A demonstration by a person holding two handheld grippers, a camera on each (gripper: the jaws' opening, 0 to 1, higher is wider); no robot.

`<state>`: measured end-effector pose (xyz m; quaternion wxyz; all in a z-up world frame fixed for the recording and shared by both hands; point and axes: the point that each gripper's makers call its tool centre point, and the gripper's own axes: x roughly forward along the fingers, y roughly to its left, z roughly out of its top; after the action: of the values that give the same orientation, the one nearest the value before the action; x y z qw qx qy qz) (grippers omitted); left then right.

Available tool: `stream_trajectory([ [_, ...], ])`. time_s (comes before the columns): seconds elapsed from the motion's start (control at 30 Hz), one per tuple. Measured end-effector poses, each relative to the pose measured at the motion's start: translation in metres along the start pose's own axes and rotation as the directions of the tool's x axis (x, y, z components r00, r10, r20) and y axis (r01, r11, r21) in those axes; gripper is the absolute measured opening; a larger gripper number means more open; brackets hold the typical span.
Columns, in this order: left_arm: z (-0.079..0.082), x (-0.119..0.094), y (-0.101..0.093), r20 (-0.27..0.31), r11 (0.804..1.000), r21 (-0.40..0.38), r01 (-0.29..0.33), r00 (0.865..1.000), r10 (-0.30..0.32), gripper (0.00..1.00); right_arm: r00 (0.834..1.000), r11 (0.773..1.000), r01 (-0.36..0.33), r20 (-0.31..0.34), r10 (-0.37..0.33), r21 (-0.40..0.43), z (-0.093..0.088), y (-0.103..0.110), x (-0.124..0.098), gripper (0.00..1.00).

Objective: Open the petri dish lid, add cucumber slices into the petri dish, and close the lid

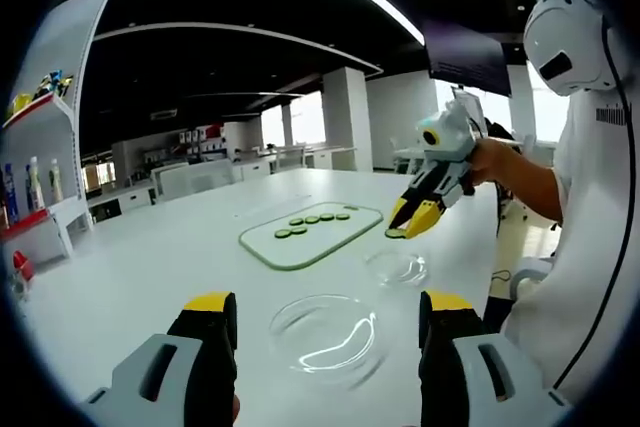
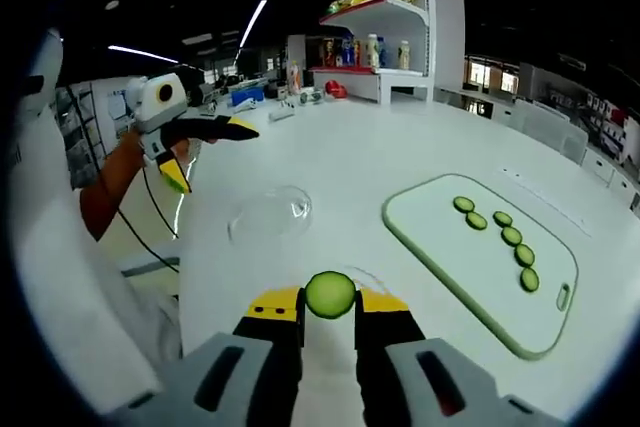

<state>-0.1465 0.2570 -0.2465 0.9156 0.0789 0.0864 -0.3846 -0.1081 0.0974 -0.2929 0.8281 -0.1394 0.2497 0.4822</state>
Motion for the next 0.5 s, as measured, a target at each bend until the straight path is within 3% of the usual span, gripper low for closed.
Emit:
stream_trajectory([
  [0.5, -0.0012, -0.0012, -0.0015, 0.002, 1.000, -0.003, 0.002, 1.000, -0.002, 0.74, 0.999, 1.000, -0.002, -0.038, 0.002, -0.007, -0.0099, 0.0004, 0.0054, 0.20],
])
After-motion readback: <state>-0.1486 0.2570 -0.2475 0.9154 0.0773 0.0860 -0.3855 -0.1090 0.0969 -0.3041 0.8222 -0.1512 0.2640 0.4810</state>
